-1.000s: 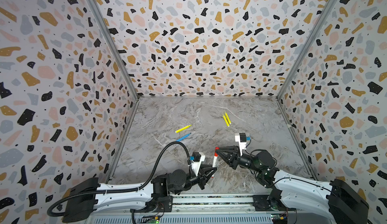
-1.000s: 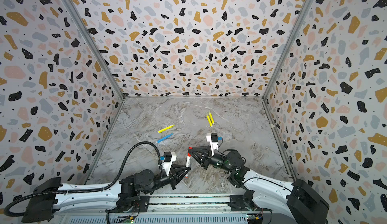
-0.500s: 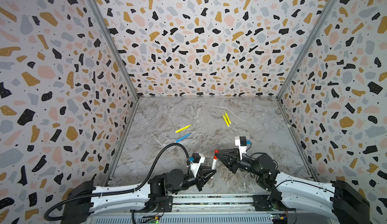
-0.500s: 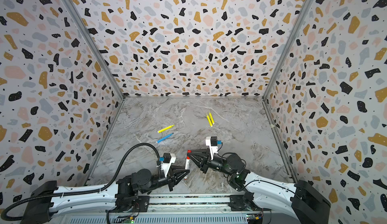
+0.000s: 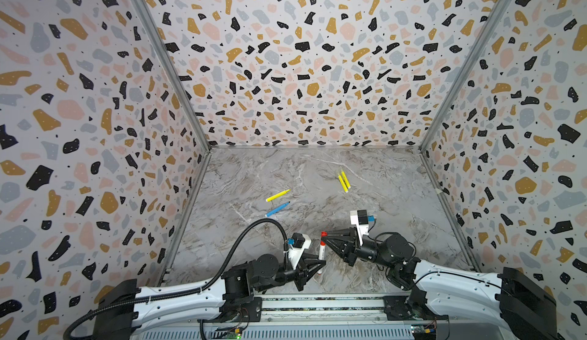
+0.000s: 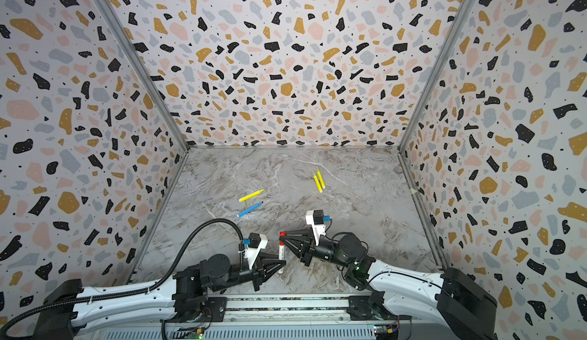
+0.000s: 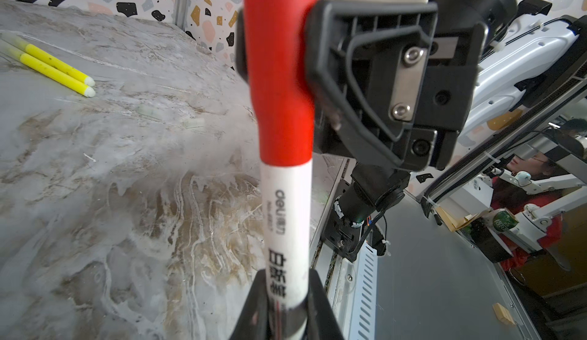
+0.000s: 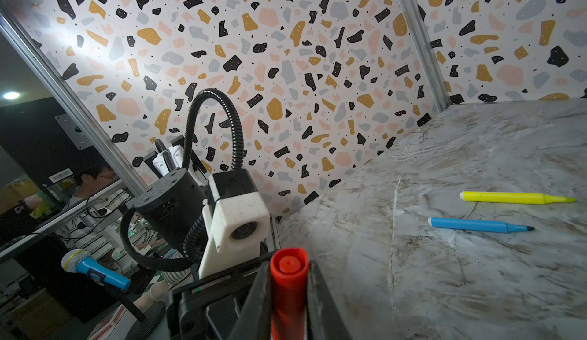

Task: Insert the pens into the pen caps
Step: 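Take the capped white marker from the left gripper with the right gripper, then carry the capped white marker away and lay it beside the yellow highlighters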

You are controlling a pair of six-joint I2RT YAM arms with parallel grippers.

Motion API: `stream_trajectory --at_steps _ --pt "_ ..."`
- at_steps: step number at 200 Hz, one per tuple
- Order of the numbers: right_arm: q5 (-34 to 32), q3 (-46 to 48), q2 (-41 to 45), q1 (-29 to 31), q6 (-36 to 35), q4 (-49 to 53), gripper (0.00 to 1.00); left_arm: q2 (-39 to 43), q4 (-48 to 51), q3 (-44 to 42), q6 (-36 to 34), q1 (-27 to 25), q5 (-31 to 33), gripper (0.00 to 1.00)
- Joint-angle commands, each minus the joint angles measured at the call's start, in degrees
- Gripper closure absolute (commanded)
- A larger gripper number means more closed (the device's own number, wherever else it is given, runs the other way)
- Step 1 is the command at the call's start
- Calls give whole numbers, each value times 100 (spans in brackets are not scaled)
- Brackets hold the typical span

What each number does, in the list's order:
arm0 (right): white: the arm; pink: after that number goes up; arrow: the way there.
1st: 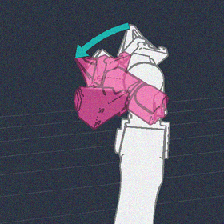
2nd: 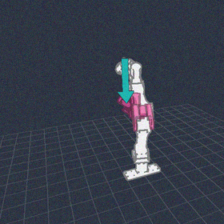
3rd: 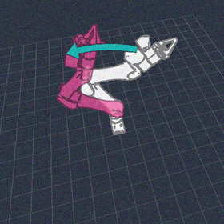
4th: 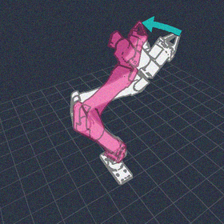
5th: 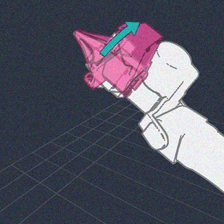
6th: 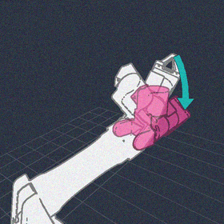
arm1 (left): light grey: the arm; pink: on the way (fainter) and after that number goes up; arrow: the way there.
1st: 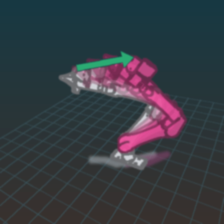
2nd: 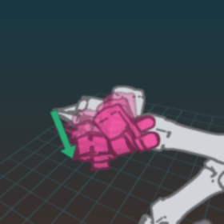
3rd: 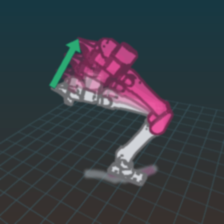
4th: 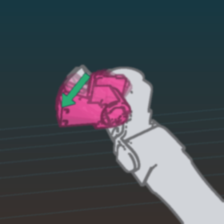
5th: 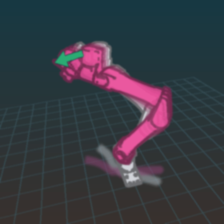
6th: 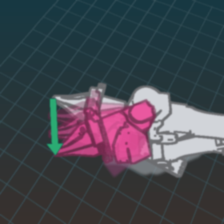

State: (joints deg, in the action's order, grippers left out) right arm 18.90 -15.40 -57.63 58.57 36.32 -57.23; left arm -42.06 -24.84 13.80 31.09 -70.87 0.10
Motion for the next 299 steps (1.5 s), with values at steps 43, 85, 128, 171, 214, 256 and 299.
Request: stream_trajectory --at_steps 43,85,128,171,214,256,299 --pt "538 -175 664 199 -157 1810 60 -645 -1798 220 -55 267 960 100" --pt "677 -425 1735 -363 -209 2586 40 -864 -2277 -71 187 245 825 100" --pt "460 -710 1905 -583 -554 3847 40 -870 -2107 91 42 240 792 100" --pt "644 -1139 1222 -583 -812 3974 41 -1066 -2084 224 19 239 689 100" --pt "690 -1314 761 -592 -839 3622 46 -998 -2034 177 44 232 715 100" --pt "814 -1481 336 -593 -786 3328 55 -984 -2021 149 31 225 693 100" --pt "833 -1639 141 -602 -790 3273 64 -969 -2041 100 25 223 702 100"
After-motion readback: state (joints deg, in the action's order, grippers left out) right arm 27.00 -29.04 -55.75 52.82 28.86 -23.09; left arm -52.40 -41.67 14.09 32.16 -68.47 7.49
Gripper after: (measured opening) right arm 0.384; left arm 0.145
